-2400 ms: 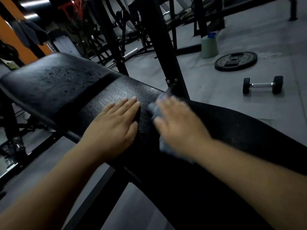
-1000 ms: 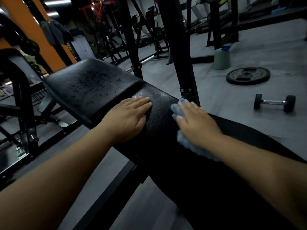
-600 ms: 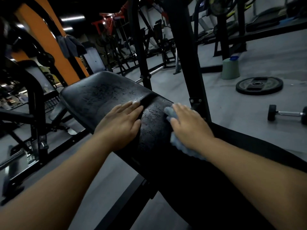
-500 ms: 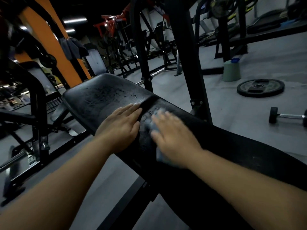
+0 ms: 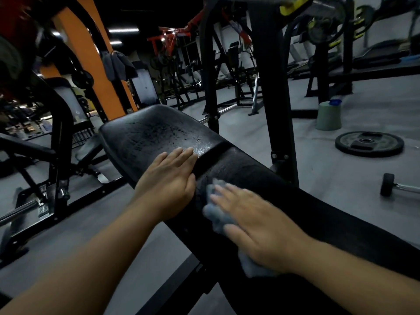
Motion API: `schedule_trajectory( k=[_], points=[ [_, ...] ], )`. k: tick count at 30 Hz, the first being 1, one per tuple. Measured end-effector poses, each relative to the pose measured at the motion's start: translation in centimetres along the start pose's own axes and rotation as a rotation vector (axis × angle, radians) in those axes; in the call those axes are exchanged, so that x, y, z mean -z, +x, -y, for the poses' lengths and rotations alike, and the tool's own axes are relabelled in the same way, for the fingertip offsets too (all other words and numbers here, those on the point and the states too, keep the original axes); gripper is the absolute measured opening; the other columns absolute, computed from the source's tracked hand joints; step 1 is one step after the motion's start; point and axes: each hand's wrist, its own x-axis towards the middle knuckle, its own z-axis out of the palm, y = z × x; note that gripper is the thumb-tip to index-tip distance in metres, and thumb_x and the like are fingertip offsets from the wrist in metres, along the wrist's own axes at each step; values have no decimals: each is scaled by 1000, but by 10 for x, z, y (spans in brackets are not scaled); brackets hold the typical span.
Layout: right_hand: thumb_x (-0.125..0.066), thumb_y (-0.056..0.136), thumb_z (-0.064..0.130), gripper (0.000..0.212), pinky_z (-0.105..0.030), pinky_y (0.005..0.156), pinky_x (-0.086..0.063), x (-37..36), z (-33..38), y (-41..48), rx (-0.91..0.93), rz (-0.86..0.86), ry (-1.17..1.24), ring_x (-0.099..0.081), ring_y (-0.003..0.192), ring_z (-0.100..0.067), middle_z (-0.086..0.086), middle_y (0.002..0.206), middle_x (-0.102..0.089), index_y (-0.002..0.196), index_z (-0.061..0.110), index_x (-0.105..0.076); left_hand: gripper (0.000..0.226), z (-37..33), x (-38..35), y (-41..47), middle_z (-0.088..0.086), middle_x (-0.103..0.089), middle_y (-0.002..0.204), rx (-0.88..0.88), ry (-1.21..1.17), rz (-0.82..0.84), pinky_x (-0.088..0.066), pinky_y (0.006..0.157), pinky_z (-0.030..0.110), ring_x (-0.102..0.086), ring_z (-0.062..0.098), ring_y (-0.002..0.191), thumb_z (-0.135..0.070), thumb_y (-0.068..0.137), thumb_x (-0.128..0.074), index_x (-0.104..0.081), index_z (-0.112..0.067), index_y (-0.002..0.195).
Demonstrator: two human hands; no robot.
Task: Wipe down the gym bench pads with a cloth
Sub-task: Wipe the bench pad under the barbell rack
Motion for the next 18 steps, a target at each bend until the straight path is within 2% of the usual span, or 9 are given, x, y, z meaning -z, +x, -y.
schedule_trajectory(
  k=[2,4,5,6,9,12,15,18],
  points=[
    [-25,93,50,69,-26,121,-6,6,-31,13,-187,-48,13,-16,151,-12,1,164,-23,155,21,-29,72,-2,1,0,-4,-22,165,3,-25,-14,-9,123,34,-14,12,153,-44,90,-11,-29,-22,156],
    [-22,96,51,68,-31,122,-7,2,-44,58,-442,-54,-3,-12,152,-14,0,166,-17,158,23,-21,68,-2,2,1,-3,-26,164,4,-43,-24,-10,123,33,-16,13,152,-39,91,-19,-33,-21,155],
    [-25,99,49,65,-34,123,-7,-1,-36,77,-501,-52,-18,-11,152,-17,-1,166,-15,158,22,-19,67,-1,3,0,-3,-27,163,0,-51,-24,-10,122,32,-18,13,152,-37,90,-21,-35,-21,154],
    [-27,101,46,63,-36,124,-6,-5,-25,88,-495,-51,-18,-10,152,-19,-2,166,-14,158,20,-18,68,-1,4,0,-2,-28,163,-3,-60,-19,-10,122,31,-18,12,151,-36,90,-22,-35,-21,154],
    [-21,98,50,66,-34,124,-3,-7,14,71,-242,-7,41,-4,152,-12,3,166,-12,158,23,-18,70,1,5,1,-3,-25,164,-1,-80,3,-7,121,28,-15,10,152,-37,89,-20,-32,-21,155],
    [-11,93,57,71,-31,124,-3,0,13,41,-177,30,56,1,151,-3,11,166,-9,158,29,-15,71,-2,7,0,-3,-22,165,10,-63,15,-5,122,29,-12,10,152,-37,89,-18,-28,-21,157],
    [-22,98,49,65,-33,124,-6,0,-13,64,-344,4,16,-8,152,-10,5,166,-14,158,26,-20,71,-1,7,-3,-2,-19,166,-5,-60,35,-4,123,29,-10,12,153,-39,90,-17,-26,-21,157],
    [-33,101,39,57,-38,124,-8,-6,-9,111,-556,-104,14,-13,151,-20,-2,164,-20,155,22,-25,63,19,11,2,-3,-18,166,31,-5,23,-4,123,36,-8,15,154,-45,98,-20,-28,-25,157]
  ],
)
